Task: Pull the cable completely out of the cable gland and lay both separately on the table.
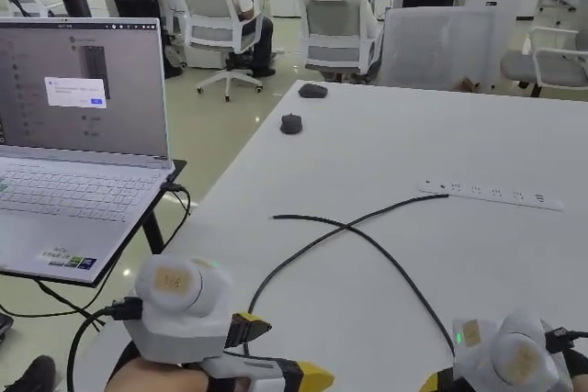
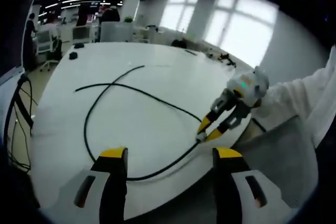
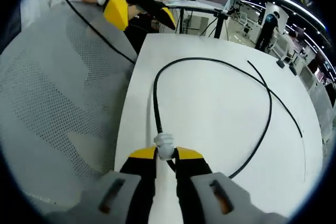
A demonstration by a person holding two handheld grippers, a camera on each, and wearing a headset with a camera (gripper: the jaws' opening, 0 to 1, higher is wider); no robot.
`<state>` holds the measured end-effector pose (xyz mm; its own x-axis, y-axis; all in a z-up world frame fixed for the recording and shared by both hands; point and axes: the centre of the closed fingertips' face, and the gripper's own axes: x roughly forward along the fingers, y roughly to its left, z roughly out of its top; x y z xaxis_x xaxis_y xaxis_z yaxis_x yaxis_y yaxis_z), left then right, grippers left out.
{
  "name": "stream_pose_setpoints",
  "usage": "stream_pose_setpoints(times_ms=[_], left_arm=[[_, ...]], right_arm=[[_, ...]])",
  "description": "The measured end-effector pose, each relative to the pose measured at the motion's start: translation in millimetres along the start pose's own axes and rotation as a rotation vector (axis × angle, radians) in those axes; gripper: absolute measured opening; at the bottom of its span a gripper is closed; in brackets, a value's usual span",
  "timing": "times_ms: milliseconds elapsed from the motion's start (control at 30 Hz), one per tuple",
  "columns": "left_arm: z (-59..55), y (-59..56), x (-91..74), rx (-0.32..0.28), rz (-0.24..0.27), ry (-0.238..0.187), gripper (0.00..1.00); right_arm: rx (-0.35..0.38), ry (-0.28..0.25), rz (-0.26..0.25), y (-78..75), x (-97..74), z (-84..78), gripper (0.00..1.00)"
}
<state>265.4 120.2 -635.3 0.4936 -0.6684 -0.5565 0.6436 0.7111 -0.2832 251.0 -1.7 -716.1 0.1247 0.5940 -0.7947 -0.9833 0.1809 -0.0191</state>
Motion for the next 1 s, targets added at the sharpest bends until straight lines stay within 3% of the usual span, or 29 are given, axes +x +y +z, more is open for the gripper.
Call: stream_pose_setpoints(times_ms=[133, 300, 533, 767, 900, 1000], left_arm=[[13.7, -15.4, -0.1, 0.024, -0.067, -0.059, 0.64], [25.3, -26.3, 1.7, 0.037, -0.091, -0.076, 0.6], [51.7, -52.7, 2.1, 0.049, -0.202, -0.122, 0.51], [77.4, -73.2, -6.1, 0.05, -0.305, -0.197, 0.43], [80.9, -76.1, -8.9, 0.111, -0.319, -0.205, 0.41], [81.8, -79.6, -11.7, 0.117, -0.346, -0.201, 0.36]], right_arm=[[0.001, -0.02, -0.053, -2.8, -19.5, 19.9, 0.11], [-0.025, -0.057, -0.113, -1.5, -43.9, 48.3, 0.11], [-0.167, -0.067, -0.175, 7.6, -72.1, 86.3, 0.11], [-0.231, -0.086, -0.205, 15.2, -89.9, 116.5, 0.11], [-0.26, -0.101, -0.207, 19.9, -96.9, 129.2, 0.11], [-0.288, -0.098, -0.215, 21.4, -103.2, 137.5, 0.11]])
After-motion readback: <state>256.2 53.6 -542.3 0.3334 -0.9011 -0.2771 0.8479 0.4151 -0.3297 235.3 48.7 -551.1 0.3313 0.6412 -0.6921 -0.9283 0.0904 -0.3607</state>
